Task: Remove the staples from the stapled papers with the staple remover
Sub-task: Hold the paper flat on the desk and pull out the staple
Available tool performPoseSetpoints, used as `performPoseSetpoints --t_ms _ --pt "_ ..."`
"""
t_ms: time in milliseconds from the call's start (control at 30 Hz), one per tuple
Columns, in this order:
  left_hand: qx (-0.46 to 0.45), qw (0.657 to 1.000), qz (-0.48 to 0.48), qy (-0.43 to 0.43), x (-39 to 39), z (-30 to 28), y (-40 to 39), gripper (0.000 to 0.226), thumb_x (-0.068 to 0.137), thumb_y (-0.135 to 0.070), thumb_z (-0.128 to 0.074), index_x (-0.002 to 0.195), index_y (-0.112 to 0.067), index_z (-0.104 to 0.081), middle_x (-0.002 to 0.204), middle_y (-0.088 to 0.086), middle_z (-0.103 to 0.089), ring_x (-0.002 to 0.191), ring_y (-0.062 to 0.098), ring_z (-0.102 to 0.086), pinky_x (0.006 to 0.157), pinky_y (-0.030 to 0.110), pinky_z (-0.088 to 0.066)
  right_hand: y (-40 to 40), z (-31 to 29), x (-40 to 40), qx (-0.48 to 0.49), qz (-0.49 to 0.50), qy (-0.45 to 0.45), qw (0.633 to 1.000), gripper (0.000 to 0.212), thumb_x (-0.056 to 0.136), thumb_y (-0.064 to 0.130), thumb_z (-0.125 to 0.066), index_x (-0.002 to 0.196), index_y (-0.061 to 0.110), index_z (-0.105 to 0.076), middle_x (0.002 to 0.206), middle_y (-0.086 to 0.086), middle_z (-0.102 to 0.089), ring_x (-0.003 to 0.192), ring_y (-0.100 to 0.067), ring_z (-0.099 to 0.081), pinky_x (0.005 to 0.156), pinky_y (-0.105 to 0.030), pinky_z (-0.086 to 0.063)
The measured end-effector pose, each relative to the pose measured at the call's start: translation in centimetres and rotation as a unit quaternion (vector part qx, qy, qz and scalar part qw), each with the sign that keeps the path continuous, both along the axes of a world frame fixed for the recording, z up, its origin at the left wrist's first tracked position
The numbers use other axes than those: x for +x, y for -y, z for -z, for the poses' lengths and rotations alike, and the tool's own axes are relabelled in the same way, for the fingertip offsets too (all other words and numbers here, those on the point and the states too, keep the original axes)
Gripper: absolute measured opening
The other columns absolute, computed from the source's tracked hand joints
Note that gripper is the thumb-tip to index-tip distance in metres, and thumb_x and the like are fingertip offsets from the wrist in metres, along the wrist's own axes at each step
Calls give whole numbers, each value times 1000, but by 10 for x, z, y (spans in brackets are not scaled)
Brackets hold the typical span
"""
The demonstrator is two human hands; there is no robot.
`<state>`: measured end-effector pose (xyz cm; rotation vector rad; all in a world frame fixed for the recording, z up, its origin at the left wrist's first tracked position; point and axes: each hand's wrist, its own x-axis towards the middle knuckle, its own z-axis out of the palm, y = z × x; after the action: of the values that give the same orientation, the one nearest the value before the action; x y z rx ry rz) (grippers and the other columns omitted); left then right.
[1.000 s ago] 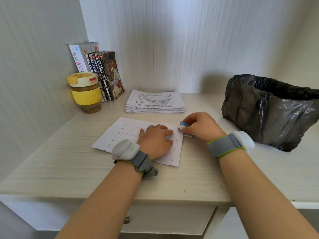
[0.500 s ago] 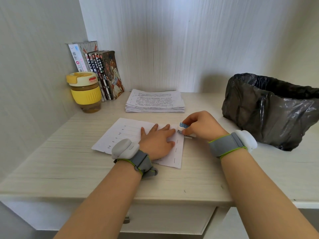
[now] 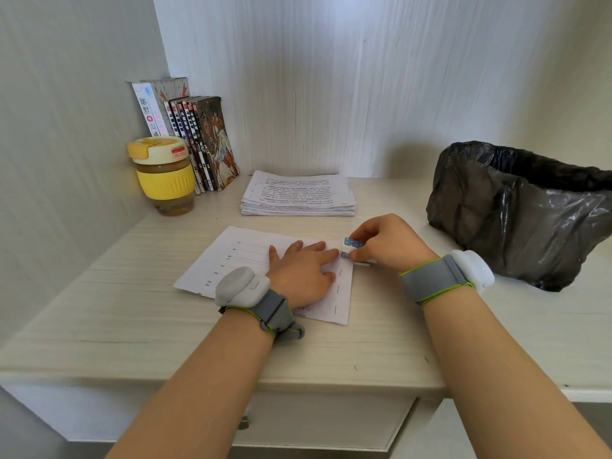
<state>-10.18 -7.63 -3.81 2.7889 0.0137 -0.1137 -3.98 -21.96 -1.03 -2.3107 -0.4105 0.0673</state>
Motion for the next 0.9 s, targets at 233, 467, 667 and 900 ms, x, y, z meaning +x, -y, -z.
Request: performPoseSetpoints --t_ms 233,467,667,900 --pt "1 1000 2 3 -1 0 0 48 95 -33 -35 142 -39 -24 156 -13 -11 145 21 0 112 56 10 -1 0 0 -15 -4 7 1000 24 69 7 -74 92 11 -72 80 -2 -63 75 -15 -55 73 -25 -45" --pt "5 1000 5 5 -1 0 1 47 95 -33 -34 141 -41 -25 156 -11 -11 145 21 -1 111 57 10 -2 1 -1 -27 1 21 999 24 69 7 -73 93 12 -72 78 -1 -61 74 -15 -55 71 -24 -44" --pt "2 1000 5 2 -2 -1 1 48 95 -32 -34 141 -41 -24 156 -11 -11 145 21 0 111 57 10 -3 -1 -2 -50 4 24 998 26 69 10 -73 95 13 -71 83 0 -62 79 -16 -57 76 -28 -48" --pt "-14 1000 -1 13 -3 -1 1 48 95 -31 -38 140 -40 -27 156 -11 -13 145 20 -1 111 56 12 -3 -4 -5 -71 2 21 997 28 70 12 -74 97 14 -71 88 -1 -64 92 -21 -62 89 -36 -51"
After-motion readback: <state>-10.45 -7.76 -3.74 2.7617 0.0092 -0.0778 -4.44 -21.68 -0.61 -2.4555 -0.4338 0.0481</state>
